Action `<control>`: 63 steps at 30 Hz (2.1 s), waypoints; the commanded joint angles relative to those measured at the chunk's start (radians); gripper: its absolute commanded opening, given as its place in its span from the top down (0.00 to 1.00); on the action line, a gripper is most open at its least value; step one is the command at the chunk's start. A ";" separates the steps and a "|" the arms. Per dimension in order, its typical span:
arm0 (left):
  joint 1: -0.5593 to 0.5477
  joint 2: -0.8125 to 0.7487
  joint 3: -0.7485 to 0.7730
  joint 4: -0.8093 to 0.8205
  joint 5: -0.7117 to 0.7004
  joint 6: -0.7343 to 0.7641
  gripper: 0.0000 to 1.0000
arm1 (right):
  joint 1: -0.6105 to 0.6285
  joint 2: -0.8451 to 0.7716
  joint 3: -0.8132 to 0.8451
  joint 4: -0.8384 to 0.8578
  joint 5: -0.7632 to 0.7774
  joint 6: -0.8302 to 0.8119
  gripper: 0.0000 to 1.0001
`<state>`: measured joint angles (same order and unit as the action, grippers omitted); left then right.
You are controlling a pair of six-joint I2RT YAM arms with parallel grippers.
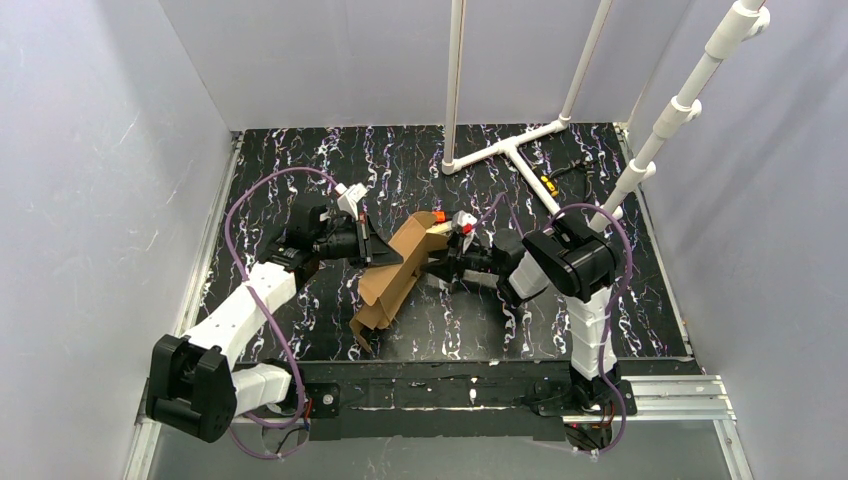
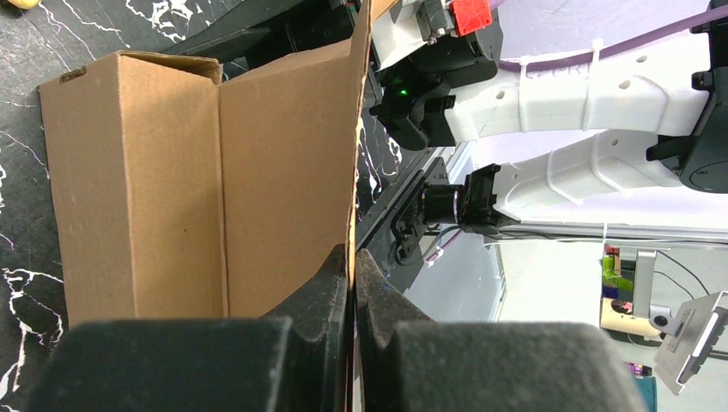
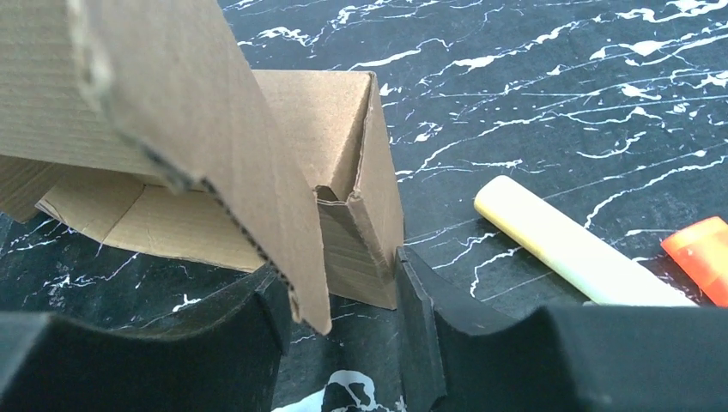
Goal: Fold the paper box
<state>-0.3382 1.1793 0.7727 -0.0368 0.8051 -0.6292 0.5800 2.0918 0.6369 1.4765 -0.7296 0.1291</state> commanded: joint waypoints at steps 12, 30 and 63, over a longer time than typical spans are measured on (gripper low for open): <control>0.012 -0.044 -0.010 -0.027 0.032 -0.012 1.00 | 0.024 0.040 0.076 0.273 -0.019 0.020 0.42; 0.088 -0.061 0.039 -0.155 0.085 0.081 1.00 | 0.020 0.082 0.156 0.290 -0.046 0.066 0.30; 0.124 0.004 0.008 -0.064 0.196 0.018 1.00 | 0.042 0.132 0.250 0.308 -0.053 0.124 0.36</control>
<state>-0.2180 1.1797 0.7818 -0.1047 0.9627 -0.6140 0.6117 2.2150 0.8513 1.4883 -0.8127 0.2623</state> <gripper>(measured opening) 0.013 0.618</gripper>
